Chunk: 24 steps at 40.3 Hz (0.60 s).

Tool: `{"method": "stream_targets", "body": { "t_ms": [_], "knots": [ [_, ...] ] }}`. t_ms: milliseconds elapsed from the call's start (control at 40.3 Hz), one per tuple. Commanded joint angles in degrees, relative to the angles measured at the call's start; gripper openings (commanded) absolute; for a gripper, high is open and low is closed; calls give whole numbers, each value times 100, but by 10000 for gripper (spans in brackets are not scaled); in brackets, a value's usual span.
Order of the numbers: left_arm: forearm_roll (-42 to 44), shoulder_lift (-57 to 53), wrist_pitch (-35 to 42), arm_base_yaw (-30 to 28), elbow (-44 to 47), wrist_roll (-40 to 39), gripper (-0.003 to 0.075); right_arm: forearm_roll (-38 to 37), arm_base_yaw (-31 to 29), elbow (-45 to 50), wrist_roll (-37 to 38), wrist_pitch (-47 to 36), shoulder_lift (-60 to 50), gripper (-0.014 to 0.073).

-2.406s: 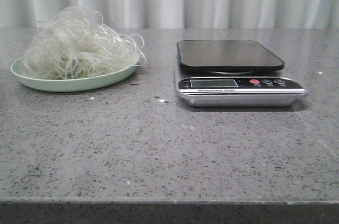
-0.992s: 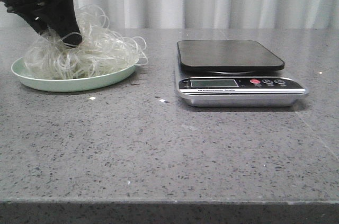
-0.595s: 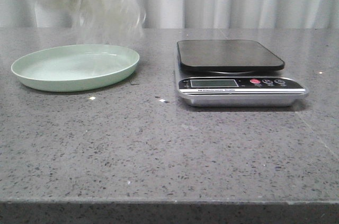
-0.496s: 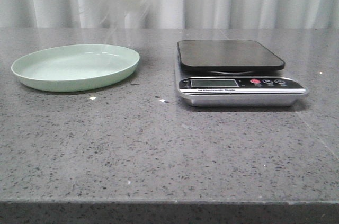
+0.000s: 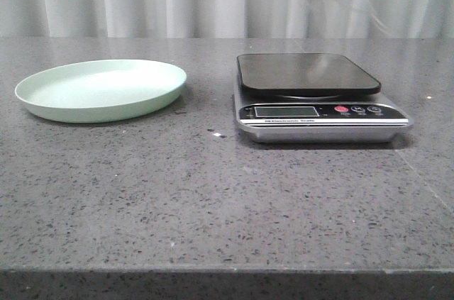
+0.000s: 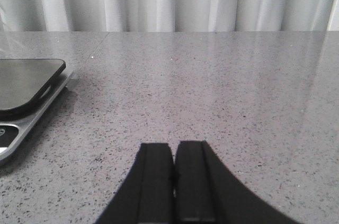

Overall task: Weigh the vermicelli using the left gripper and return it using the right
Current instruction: 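Lift the vermicelli with the left gripper and carry it over the scale, then lower the vermicelli onto the scale pan and open the left gripper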

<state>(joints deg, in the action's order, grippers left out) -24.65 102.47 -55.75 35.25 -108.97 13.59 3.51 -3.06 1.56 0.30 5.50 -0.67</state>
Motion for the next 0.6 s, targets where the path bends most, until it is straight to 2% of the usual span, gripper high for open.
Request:
{"method": "stream_targets", "body": {
  "t_ms": [0, 149, 570],
  "knots": [
    [32, 1, 418, 157, -201, -3, 137, -23, 4, -40, -30, -488, -85, 151],
    [332, 377, 234, 197, -201, -3, 137, -23, 4, -40, -30, -501, -85, 151],
    [368, 758, 76, 197, -190, -3, 138, -23, 4, -40, -30, -516, -85, 151]
  ]
}}
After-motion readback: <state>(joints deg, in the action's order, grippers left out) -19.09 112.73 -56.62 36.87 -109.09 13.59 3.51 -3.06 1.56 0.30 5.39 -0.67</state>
